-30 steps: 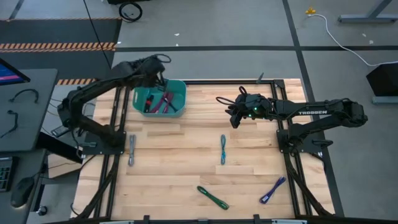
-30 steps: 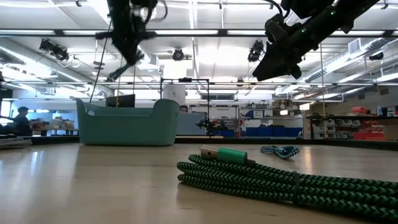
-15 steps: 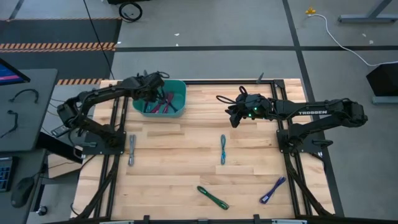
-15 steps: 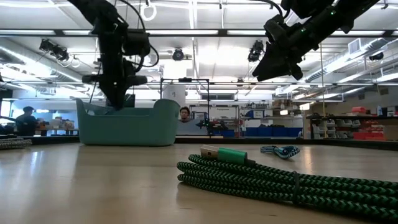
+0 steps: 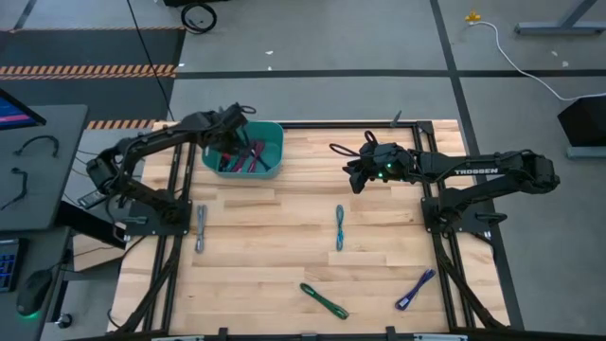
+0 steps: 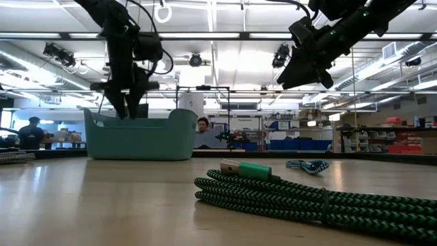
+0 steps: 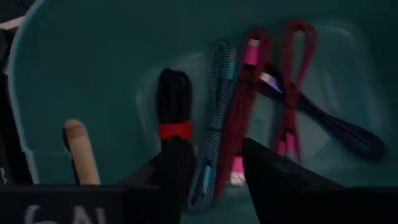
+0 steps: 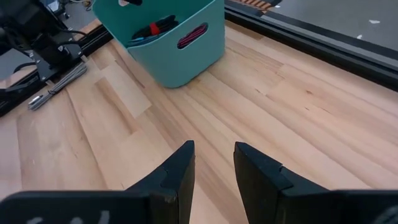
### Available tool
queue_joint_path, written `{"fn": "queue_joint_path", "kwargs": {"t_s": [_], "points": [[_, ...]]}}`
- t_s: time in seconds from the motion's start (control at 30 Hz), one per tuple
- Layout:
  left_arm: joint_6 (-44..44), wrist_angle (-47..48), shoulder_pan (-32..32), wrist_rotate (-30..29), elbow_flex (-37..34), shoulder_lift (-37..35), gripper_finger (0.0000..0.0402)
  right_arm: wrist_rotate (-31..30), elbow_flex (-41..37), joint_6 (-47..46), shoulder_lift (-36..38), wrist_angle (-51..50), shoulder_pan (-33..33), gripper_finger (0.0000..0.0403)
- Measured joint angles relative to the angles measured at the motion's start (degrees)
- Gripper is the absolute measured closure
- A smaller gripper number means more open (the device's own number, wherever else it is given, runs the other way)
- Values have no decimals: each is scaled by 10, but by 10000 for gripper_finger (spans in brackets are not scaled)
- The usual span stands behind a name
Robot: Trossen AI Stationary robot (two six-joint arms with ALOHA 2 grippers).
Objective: Pick and place USB-C Cables
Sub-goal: Put the left blue USB charger cable into the green bin, then put the black and white USB charger cable into the green bin
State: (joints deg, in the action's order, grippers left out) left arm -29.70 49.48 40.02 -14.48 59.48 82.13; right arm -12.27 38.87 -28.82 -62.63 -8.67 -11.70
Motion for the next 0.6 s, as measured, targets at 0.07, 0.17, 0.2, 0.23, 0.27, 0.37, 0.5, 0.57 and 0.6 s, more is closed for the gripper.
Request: {"fn": "queue_joint_path", "kwargs": {"t_s": [0.07, 0.17, 0.2, 0.23, 0.27, 0.37, 0.5, 0.57, 0.6], "points": [[7, 32, -1, 13, 26, 0, 230, 2, 0, -2, 0, 0, 0, 286], [9, 87, -14, 17, 77, -1, 224, 4, 0, -1, 0, 0, 0, 286], [9, 103, -19, 17, 96, -2, 225, 4, 0, -1, 0, 0, 0, 286], [10, 119, -26, 17, 113, -4, 226, 4, 0, -1, 0, 0, 0, 286], [10, 137, -36, 17, 131, -5, 229, 4, 0, -1, 0, 0, 0, 286], [6, 188, -73, 12, 182, -7, 237, 5, 0, -1, 0, 0, 0, 286], [-22, 246, -152, -19, 208, -22, 249, 5, 0, 4, 0, 0, 0, 286], [-73, 285, -198, -39, 207, -31, 254, 5, 0, 12, 0, 0, 0, 286], [-108, 306, -221, -46, 208, -34, 257, 5, 0, 18, 0, 0, 0, 286]]}}
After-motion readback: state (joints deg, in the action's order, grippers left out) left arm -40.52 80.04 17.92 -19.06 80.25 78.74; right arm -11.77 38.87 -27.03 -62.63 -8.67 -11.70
